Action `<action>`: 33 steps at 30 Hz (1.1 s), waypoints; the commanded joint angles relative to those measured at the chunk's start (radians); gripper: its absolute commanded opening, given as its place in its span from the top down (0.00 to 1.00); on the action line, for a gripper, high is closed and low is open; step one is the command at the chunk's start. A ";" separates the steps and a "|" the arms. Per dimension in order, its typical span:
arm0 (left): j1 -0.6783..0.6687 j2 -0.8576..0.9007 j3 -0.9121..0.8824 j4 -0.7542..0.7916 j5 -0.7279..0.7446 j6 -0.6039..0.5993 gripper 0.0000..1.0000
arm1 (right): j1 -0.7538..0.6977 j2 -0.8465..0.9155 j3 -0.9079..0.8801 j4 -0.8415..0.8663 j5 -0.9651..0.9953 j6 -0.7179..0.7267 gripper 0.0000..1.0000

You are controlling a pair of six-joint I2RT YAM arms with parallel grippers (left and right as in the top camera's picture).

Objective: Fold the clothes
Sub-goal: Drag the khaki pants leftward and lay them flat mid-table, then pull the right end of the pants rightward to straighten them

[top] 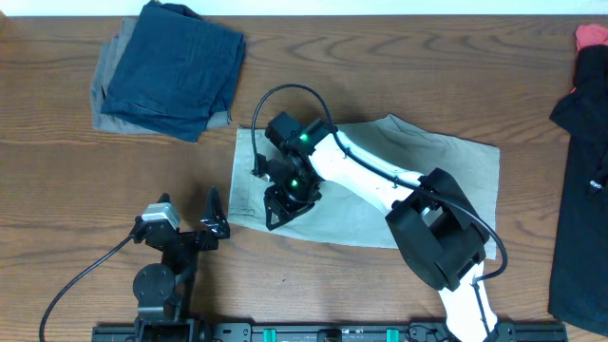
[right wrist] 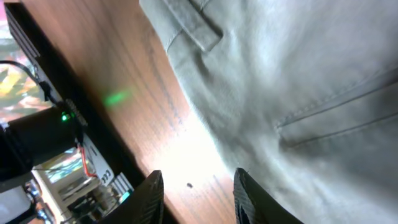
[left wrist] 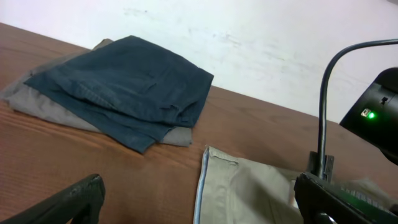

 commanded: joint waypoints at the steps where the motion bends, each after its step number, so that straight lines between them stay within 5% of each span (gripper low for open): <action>1: 0.003 -0.005 -0.017 -0.034 0.006 0.006 0.02 | -0.016 -0.039 0.000 -0.021 0.013 -0.028 0.67; 14: 0.003 -0.005 -0.017 -0.034 0.006 0.006 0.02 | -0.446 -0.263 0.001 -0.150 0.410 0.110 0.54; 16: 0.003 -0.005 -0.017 -0.033 0.006 0.006 0.02 | -0.531 -0.270 0.001 -0.183 0.454 0.130 0.31; 17: 0.003 -0.005 -0.017 -0.034 0.006 0.006 0.02 | -0.575 -0.269 0.000 -0.205 0.462 0.130 0.01; 33: 0.003 -0.005 -0.017 -0.034 0.006 0.006 0.02 | -1.079 -0.266 -0.290 -0.072 0.546 0.195 0.01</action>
